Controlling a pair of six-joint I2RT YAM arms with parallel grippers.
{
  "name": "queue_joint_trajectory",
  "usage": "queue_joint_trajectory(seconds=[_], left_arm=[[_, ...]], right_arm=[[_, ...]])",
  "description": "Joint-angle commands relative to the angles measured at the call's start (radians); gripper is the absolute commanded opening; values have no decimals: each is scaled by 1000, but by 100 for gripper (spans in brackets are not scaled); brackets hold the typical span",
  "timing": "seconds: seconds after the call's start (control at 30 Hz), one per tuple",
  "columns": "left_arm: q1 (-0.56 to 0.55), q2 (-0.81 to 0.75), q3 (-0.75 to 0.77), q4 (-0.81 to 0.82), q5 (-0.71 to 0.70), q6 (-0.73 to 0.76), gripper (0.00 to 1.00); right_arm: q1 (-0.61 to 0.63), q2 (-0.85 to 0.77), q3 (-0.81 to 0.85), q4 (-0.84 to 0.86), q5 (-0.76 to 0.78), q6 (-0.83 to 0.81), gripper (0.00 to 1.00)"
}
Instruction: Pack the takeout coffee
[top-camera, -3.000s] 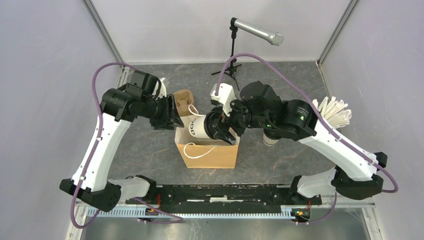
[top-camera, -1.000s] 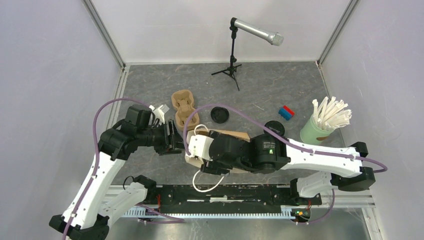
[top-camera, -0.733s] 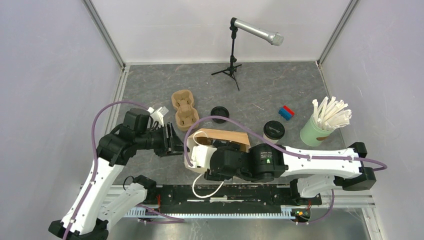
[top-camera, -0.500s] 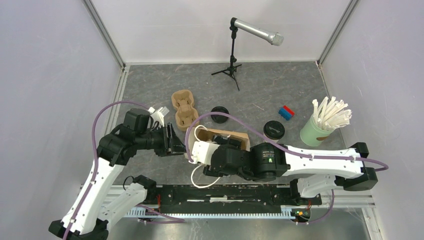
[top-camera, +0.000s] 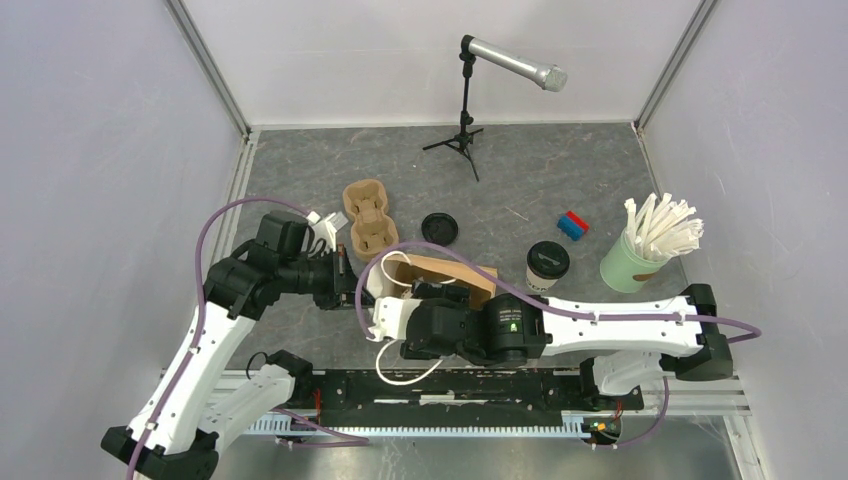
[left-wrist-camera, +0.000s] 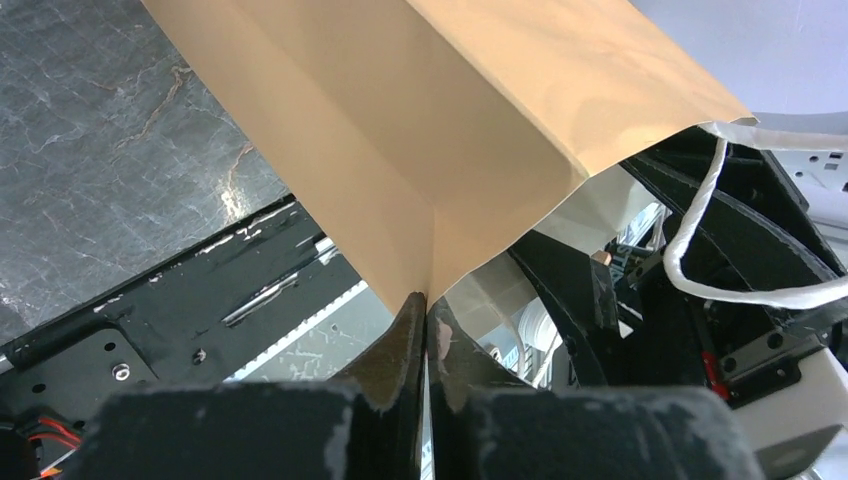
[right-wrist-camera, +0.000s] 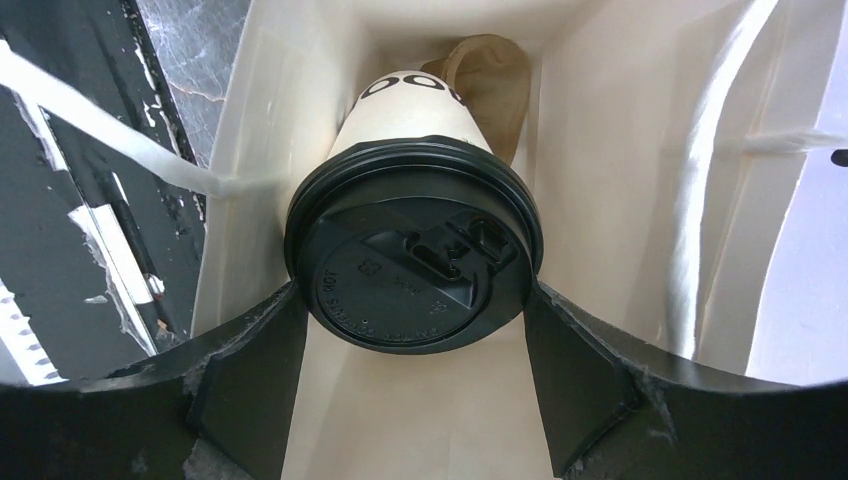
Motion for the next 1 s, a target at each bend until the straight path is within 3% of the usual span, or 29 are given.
queue_joint_trajectory(seconds=[0.0, 0.1, 0.2, 0.33, 0.47, 0.6, 0.7, 0.9, 0.97], left_arm=[[-3, 7, 48, -36, 51, 108, 10], [-4, 16, 58, -69, 48, 170, 16], [-5, 24, 65, -94, 22, 183, 39], [-5, 14, 77, -85, -1, 119, 54], [-5, 6, 89, -51, -19, 63, 59], [-5, 0, 80, -51, -8, 53, 59], [-6, 0, 47, -52, 17, 62, 52], [-5, 0, 25, -62, 20, 96, 22], [-7, -2, 26, -61, 39, 105, 18]], right_arm=[[-6, -4, -15, 37, 2, -12, 63], [-27, -19, -21, 46, -10, -10, 63], [-56, -36, -22, 67, -38, -15, 62], [-66, -75, -92, 109, -59, -34, 61], [-66, -106, -150, 118, -83, -37, 60], [-66, -124, -185, 120, -82, -36, 60], [-67, -134, -206, 141, -77, -35, 59], [-67, -119, -207, 167, -81, -58, 60], [-67, -95, -179, 165, -82, -70, 60]])
